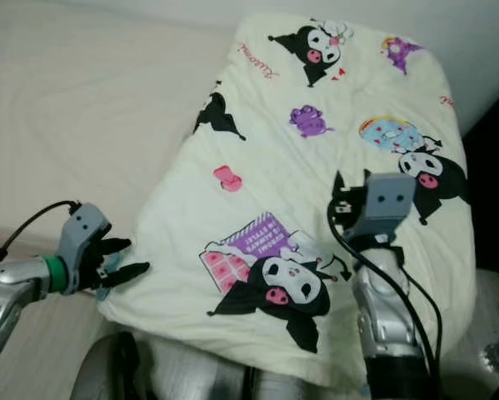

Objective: Clean up the room

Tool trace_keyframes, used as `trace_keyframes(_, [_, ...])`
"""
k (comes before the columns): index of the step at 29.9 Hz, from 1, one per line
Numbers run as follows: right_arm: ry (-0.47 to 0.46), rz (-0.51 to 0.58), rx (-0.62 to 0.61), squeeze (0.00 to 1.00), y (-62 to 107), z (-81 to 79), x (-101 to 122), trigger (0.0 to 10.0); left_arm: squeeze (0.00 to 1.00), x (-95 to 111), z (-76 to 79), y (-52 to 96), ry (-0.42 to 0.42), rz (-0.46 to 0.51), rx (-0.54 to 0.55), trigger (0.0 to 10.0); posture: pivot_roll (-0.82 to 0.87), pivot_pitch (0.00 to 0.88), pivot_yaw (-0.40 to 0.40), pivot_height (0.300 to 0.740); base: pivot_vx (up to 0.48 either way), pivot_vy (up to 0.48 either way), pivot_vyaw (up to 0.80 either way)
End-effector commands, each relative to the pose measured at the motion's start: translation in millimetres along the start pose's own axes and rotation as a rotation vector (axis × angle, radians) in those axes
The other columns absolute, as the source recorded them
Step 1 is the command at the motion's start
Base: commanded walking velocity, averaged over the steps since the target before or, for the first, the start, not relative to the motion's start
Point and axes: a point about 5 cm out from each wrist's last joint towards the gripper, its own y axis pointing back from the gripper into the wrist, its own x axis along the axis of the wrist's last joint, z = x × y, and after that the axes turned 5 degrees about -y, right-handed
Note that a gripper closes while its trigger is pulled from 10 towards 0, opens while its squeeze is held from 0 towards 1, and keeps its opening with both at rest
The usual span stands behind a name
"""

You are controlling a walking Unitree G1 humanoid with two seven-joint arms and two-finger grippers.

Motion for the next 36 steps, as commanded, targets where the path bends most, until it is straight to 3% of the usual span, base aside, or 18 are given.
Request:
trace_keyframes(1, [0.009, -0.013, 0.015, 0.0, 0.8, -2.2, -1.5, 10.0, 1.0, -9.6, 2.6, -2.0, 0.046, -0.022, -0.015, 10.0, -0.11, 0.115, 0.026, 0.576, 0.0, 0.0, 0.0])
trace_keyframes(7, [-0.001, -0.008, 0.017, 0.0, -0.6, -3.5, -1.2, 10.0, 1.0, -9.7, -8.7, -7.7, 0.081, -0.02, 0.097, 10.0, -0.11, 0.119, 0.028, 0.576, 0.0, 0.0, 0.0])
trace_keyframes(14, [-0.008, -0.021, 0.025, 0.0, 0.8, -7.9, -4.7, 10.0, 1.0, -25.8, -11.9, -4.0, 0.109, -0.086, 0.126, 10.0, -0.11, 0.121, 0.029, 0.576, 0.0, 0.0, 0.0])
trace_keyframes(15, [-0.011, -0.022, 0.029, 0.0, 0.5, -9.4, -5.0, 10.0, 0.0, -33.5, -9.8, -5.7, 0.125, -0.117, 0.129, 10.0, -0.11, 0.121, 0.03, 0.576, 0.0, 0.0, 0.0])
trace_keyframes(19, [-0.014, -0.022, 0.032, 0.0, 0.0, -11.2, -5.1, 10.0, 0.0, -43.5, -4.4, -8.9, 0.153, -0.158, 0.12, 10.0, -0.11, 0.121, 0.03, 0.576, 0.0, 0.0, 0.0])
trace_keyframes(22, [-0.017, -0.022, 0.036, 0.0, -0.4, -12.4, -4.8, 10.0, 0.0, -57.7, 14.9, -20.4, 0.184, -0.2, 0.063, 10.0, -0.11, 0.12, 0.031, 0.576, 0.0, 0.0, 0.0])
trace_keyframes(23, [-0.018, -0.022, 0.037, 0.0, -0.4, -12.4, -4.8, 10.0, 0.0, -60.0, 18.6, -24.5, 0.204, -0.198, 0.077, 8.0, -0.12, 0.121, 0.028, 0.576, 0.0, 0.0, 0.0])
trace_keyframes(24, [-0.018, -0.022, 0.037, 0.0, -0.4, -12.4, -4.8, 10.0, 0.0, -60.0, 18.6, -24.5, 0.204, -0.198, 0.077, 8.0, -0.12, 0.121, 0.028, 0.576, 0.0, 0.0, 0.0])
trace_keyframes(25, [-0.018, -0.023, 0.038, 0.0, -0.3, -12.4, -4.9, 10.0, 0.0, -60.2, 20.6, -28.4, 0.232, -0.187, 0.097, 3.0, -0.12, 0.121, 0.027, 0.576, 0.0, 0.0, 0.0])
trace_keyframes(26, [-0.018, -0.024, 0.038, 0.0, -0.2, -12.5, -4.9, 10.0, 0.0, -59.9, 21.3, -30.8, 0.25, -0.177, 0.111, 3.0, -0.12, 0.121, 0.027, 0.576, 0.0, 0.0, 0.0])
trace_keyframes(27, [-0.019, -0.024, 0.039, 0.0, -0.2, -12.6, -4.9, 10.0, 0.0, -57.6, 20.7, -32.8, 0.274, -0.156, 0.122, 0.0, -0.12, 0.121, 0.027, 0.576, 0.0, 0.0, 0.0])
trace_keyframes(36, [-0.021, -0.032, 0.042, 0.0, 0.7, -13.5, -6.9, 10.0, 0.0, -50.2, 10.2, -28.8, 0.305, -0.109, 0.144, 0.0, -0.12, 0.123, 0.03, 0.576, 0.0, 0.0, 0.0])
